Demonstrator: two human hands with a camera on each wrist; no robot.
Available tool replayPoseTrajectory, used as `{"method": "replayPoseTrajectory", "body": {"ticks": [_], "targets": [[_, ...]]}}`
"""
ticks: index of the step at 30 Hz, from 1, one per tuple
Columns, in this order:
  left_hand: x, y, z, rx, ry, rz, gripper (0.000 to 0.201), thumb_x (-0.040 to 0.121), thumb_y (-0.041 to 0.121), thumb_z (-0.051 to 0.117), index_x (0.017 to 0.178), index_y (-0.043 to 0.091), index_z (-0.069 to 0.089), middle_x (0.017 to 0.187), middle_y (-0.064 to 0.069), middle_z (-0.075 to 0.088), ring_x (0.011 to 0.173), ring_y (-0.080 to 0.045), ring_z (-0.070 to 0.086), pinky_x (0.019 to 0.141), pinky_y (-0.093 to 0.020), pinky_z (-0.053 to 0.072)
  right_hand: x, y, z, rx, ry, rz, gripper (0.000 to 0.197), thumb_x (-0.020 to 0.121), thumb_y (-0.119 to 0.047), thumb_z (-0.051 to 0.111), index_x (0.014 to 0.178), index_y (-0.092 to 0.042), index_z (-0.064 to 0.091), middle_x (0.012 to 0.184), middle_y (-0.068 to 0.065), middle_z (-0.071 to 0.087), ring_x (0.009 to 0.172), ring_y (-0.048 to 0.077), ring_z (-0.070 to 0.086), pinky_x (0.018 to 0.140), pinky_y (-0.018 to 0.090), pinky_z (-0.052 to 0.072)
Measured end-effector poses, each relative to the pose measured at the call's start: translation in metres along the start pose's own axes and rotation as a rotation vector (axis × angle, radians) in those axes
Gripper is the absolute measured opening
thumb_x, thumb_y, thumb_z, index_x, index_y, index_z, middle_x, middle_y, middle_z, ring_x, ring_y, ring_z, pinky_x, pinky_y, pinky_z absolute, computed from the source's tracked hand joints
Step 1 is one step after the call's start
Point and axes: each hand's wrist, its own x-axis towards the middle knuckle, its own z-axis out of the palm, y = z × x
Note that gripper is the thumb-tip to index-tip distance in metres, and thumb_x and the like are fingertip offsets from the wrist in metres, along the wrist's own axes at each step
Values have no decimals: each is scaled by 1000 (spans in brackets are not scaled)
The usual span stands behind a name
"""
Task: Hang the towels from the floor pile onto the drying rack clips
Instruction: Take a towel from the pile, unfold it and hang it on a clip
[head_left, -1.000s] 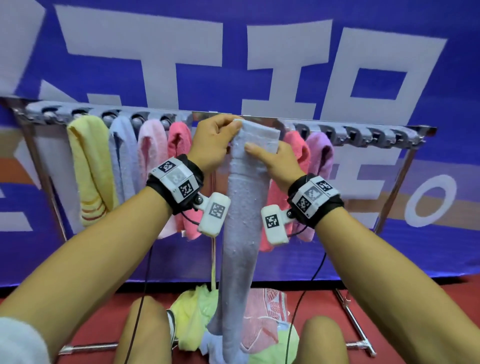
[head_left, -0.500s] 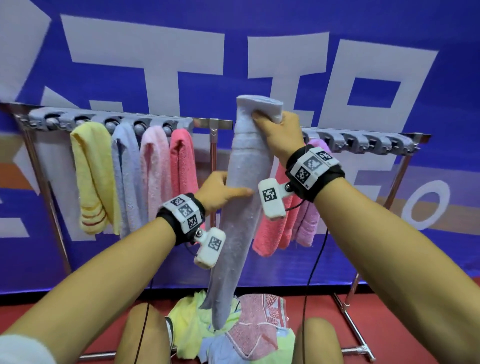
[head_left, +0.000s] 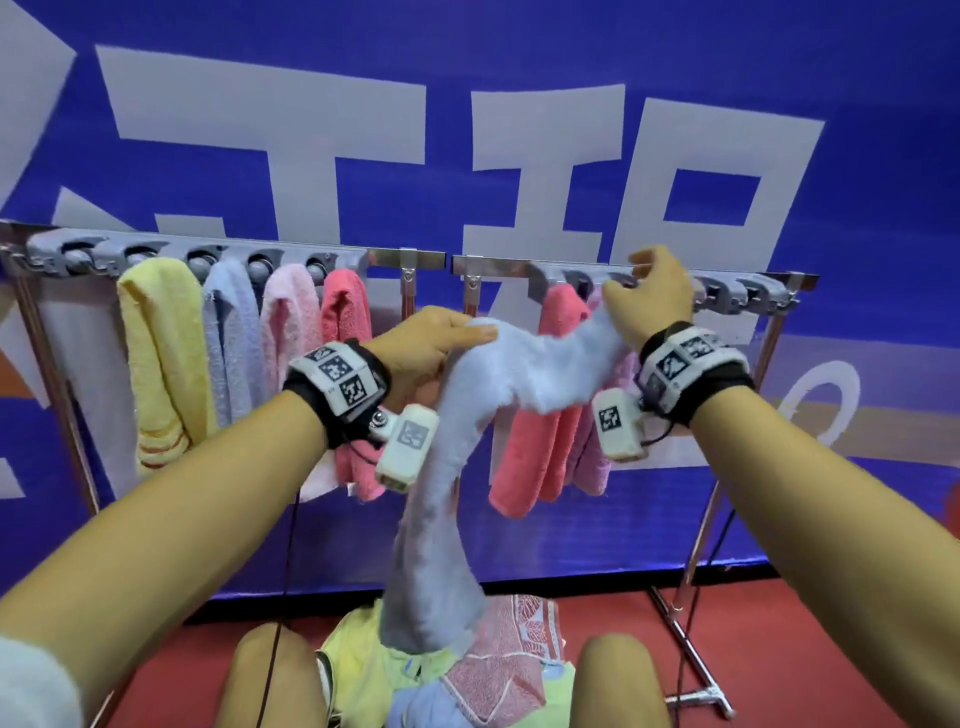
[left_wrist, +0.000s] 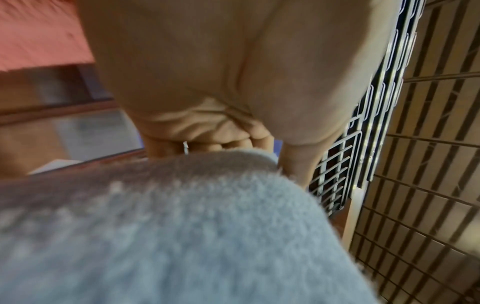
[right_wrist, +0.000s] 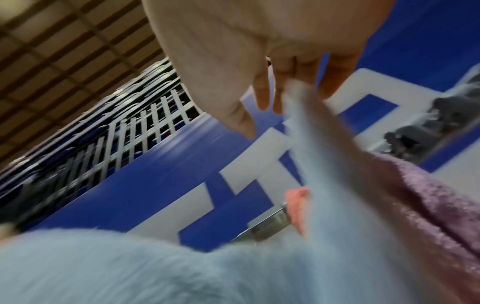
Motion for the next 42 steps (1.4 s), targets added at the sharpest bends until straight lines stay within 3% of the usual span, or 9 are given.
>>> {"method": "replayPoseTrajectory", "body": {"ticks": [3, 5, 8, 11, 17, 22, 28, 38, 42], "targets": [[9, 22, 21, 58, -74, -18, 33, 97, 21, 61, 104, -11, 65, 80, -13, 68, 66, -19, 63, 61, -27, 52, -39, -28, 12, 169, -290, -185, 24, 91, -28, 62, 96, -5, 68, 98, 13, 67, 86, 12, 53, 79, 20, 41], [11, 30, 28, 109, -104, -34, 27, 97, 17, 59, 98, -8, 67, 73, -10, 69, 60, -16, 63, 55, -24, 51, -58, -37, 23, 385, -647, -71, 34, 97, -35, 53, 88, -6, 67, 94, 14, 69, 88, 12, 59, 85, 26, 44], [9, 32, 26, 139, -140, -62, 24, 97, 18, 59, 95, -4, 70, 77, -11, 72, 63, -18, 66, 55, -26, 53, -66, -30, 32, 603, -845, 145, 51, 97, -53, 44, 110, -10, 69, 115, 11, 70, 110, 24, 64, 98, 38, 48], [5, 28, 16, 153, -116, -76, 30, 95, 23, 62, 99, -5, 72, 89, -19, 71, 74, -24, 66, 65, -32, 55, -67, -27, 29, 586, -884, 178, 48, 98, -53, 44, 105, -14, 69, 111, 12, 70, 99, 25, 64, 84, 34, 52], [0, 29, 10, 86, -97, -91, 29, 96, 27, 60, 90, 1, 72, 76, -12, 71, 66, -21, 68, 59, -29, 53, -58, -27, 22, 778, -953, 166, 34, 97, -30, 55, 106, 1, 66, 104, 19, 68, 97, 29, 64, 90, 42, 51], [-2, 22, 7, 22, -223, -195, 30, 87, 28, 63, 91, 0, 72, 75, -14, 74, 63, -22, 72, 57, -27, 57, -44, -18, 3, 872, -716, 231, 18, 91, -18, 63, 75, -10, 62, 70, 6, 65, 72, 22, 61, 74, 36, 49], [8, 28, 18, -68, -215, -172, 34, 95, 16, 50, 75, 7, 76, 62, -9, 70, 51, -18, 68, 49, -21, 51, -26, 13, -14, 725, -535, 287, 27, 67, -25, 70, 86, -14, 55, 81, 10, 51, 76, 21, 54, 73, 33, 45], [36, 30, 59, 57, -277, -162, 29, 98, 22, 53, 92, -1, 68, 76, -9, 71, 65, -20, 67, 65, -32, 53, -49, -5, -8, 607, -820, 262, 18, 64, -28, 55, 77, -16, 56, 84, 8, 55, 75, 21, 48, 77, 36, 37], [40, 26, 62, 24, -272, -139, 26, 99, 19, 52, 95, 0, 69, 71, -7, 71, 59, -17, 66, 56, -27, 53, -43, 11, -2, 652, -894, 281, 37, 71, -28, 51, 100, -7, 59, 92, 13, 60, 80, 24, 53, 76, 34, 41]]}}
